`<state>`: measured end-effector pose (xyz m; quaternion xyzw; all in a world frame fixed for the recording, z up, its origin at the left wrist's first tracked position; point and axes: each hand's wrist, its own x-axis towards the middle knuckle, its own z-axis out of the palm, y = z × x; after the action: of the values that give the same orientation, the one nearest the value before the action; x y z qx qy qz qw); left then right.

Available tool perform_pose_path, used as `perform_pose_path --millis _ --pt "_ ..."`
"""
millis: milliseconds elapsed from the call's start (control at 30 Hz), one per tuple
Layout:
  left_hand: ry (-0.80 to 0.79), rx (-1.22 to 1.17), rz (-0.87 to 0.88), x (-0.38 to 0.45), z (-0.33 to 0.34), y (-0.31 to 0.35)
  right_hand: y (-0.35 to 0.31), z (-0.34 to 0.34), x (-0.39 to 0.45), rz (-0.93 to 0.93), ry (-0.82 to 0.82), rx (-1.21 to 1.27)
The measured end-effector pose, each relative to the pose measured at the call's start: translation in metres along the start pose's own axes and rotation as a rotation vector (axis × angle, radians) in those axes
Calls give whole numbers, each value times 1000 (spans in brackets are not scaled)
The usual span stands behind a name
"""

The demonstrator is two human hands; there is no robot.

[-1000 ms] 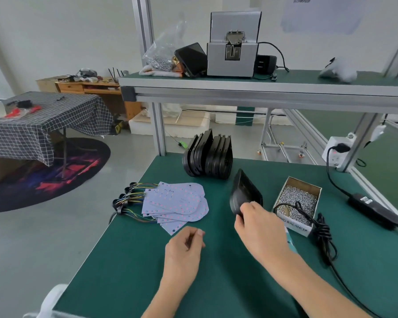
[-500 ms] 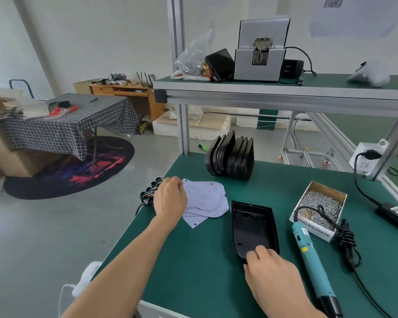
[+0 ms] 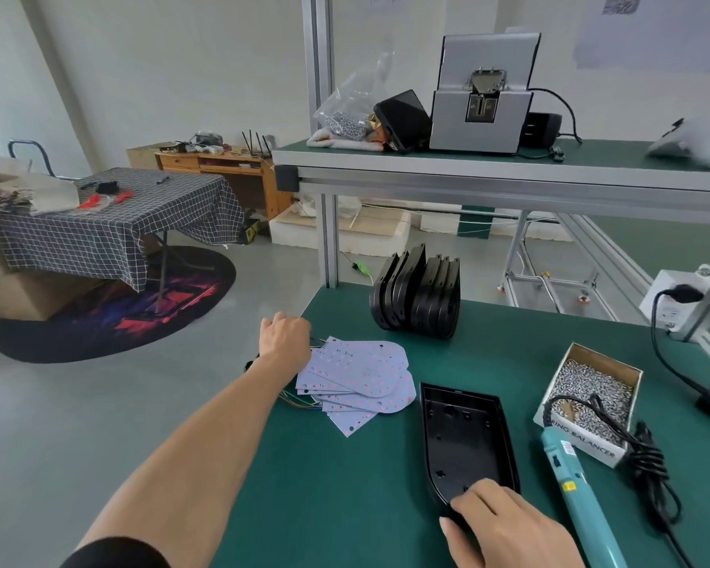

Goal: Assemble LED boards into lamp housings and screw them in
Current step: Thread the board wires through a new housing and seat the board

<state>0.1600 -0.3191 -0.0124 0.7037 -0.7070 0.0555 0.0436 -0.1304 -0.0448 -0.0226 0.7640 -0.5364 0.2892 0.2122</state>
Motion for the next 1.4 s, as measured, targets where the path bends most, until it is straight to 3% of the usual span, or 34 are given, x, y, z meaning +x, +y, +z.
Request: perform_pose_path --millis 267,433,533,700,867,1033,1133,1333,1400 --pt "355 -329 42 -4 -33 -18 -4 -10 8 18 27 118" --pt "642 -435 185 -21 -93 -17 -13 -19 18 102 -12 212" --pt "797 -475 258 -41 -133 -7 -17 -26 27 217 -42 326" --pt "965 -511 435 -97 -185 24 -19 -51 73 369 42 639" --pt "989 -512 596 -142 -209 55 -31 -84 121 435 -72 1042" --pt "928 -471 703 -152 -211 70 -31 -92 145 409 -113 832" --pt "882 -455 733 -157 -202 76 -20 -91 152 465 -91 931" --pt "832 -630 786 -157 -199 88 -5 -72 158 447 34 934" --pt "816 -768 672 -152 -192 77 4 -74 157 432 54 915"
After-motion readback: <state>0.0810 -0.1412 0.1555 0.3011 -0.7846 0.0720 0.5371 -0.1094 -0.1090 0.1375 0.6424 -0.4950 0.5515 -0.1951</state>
